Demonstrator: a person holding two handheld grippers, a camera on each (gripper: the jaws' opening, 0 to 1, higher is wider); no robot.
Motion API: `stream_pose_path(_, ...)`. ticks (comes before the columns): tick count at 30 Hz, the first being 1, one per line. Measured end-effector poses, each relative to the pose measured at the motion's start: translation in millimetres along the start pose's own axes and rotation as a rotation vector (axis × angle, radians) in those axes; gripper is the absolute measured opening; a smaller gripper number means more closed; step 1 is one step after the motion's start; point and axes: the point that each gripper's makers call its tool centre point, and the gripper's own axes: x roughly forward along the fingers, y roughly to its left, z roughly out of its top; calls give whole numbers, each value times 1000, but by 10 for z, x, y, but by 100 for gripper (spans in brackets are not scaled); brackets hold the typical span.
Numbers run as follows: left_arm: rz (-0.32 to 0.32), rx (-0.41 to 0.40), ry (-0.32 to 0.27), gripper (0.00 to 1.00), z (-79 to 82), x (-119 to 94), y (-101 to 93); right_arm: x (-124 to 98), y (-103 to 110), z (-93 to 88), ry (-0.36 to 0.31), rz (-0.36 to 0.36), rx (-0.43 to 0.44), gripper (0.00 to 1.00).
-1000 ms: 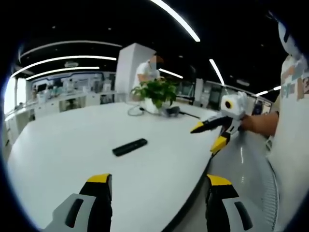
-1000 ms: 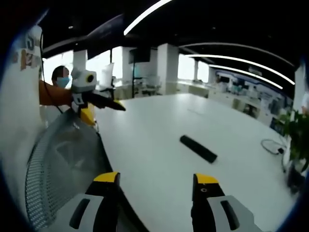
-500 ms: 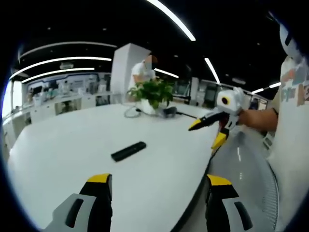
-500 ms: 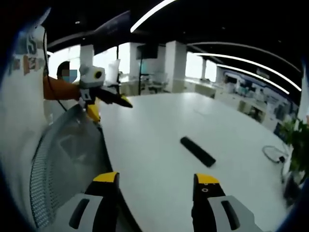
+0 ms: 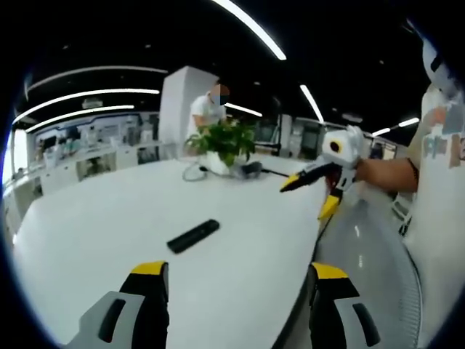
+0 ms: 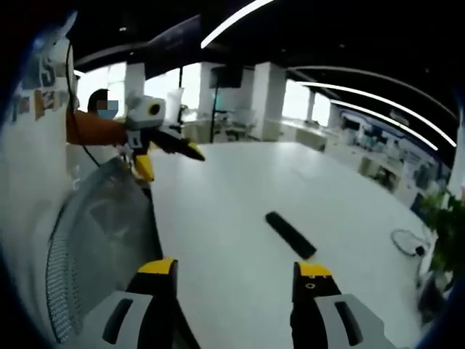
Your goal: Press the specified remote control buttons in sequence, fully releasing each button before pressing the next.
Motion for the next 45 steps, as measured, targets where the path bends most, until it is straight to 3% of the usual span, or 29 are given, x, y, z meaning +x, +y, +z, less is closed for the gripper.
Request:
stream_pose_path(27,-41,73,30,81,179,173,166,-75,-302,109,20,-7,-41,63)
stream_pose_path(45,-67,104,58,81,205,337,253,-67,-512,160,39,-2,-58,63)
